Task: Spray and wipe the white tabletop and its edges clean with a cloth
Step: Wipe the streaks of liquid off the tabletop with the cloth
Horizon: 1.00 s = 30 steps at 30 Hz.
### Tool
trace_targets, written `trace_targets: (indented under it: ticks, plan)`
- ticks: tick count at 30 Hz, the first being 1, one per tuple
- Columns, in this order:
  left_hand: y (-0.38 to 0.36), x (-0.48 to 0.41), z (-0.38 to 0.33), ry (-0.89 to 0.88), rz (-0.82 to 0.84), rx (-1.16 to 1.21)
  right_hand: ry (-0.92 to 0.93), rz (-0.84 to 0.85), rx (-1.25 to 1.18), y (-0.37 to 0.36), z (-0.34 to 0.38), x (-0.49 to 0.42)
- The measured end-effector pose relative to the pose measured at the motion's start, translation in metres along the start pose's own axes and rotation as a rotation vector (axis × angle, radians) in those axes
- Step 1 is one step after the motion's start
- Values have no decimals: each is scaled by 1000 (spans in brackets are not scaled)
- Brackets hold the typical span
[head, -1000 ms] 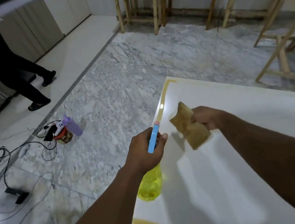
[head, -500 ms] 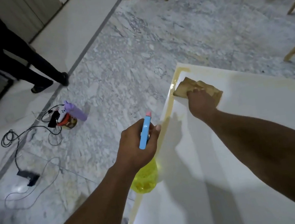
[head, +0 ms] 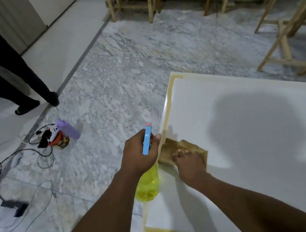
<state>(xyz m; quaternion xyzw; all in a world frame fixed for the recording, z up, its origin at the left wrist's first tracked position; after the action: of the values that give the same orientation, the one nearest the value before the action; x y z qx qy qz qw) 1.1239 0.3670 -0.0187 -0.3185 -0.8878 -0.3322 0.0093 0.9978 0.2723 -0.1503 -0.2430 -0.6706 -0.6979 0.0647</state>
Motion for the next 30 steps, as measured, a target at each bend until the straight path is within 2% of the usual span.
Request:
trace_targets:
  ticks: [2,4,6,8,10,12,14,16,18,19,21,27,30]
  plan:
    - [8,12,9,-6,47,-7,30,12,-88,-8,30,29]
    - [18,22,14,-20,88,-21,-1,4,-366,-16,39,48]
    - [29,31,15,-29,138,-37,-81,37,-778,-16,33,69]
    - [33,35,14,-36,193,-68,-202,10,-1343,-14,23,92]
    - [32,38,7,-59,249,-116,-304,-91,-1822,-6,12,113]
    - [27,37,-5,-79,301,-147,-336,-189,-2129,8,3,131]
    - [19,35,-21,-91,349,-155,-283,-329,-2453,19,-4,141]
    - [9,31,-39,-110,383,-188,-197,-563,-2720,31,-19,143]
    - [-2,26,-57,-138,408,-209,-70,-774,-2790,47,-34,139]
    - [-7,25,-63,-155,424,-228,-11,-828,-2835,57,-37,135]
    - [-17,23,-76,-193,455,-286,-42,-914,-2884,75,-47,129]
    - [-40,18,-100,-227,577,-370,9,-791,-2847,111,-62,110]
    - [-49,15,-103,-258,650,-430,-20,-792,-2843,112,-64,102]
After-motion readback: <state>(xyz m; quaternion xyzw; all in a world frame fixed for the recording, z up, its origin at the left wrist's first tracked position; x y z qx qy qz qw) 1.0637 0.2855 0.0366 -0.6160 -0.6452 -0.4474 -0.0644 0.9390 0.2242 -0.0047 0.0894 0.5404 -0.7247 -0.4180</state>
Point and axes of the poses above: each hand's wrist, its own x-axis away from the middle knuckle, its own y-axis out of the back of the hand, z = x × y, the point moved 9 cm from there along -x, towards the middle knuckle, and after that the axes turned 13 degrees about y, right-handed, at the moved point
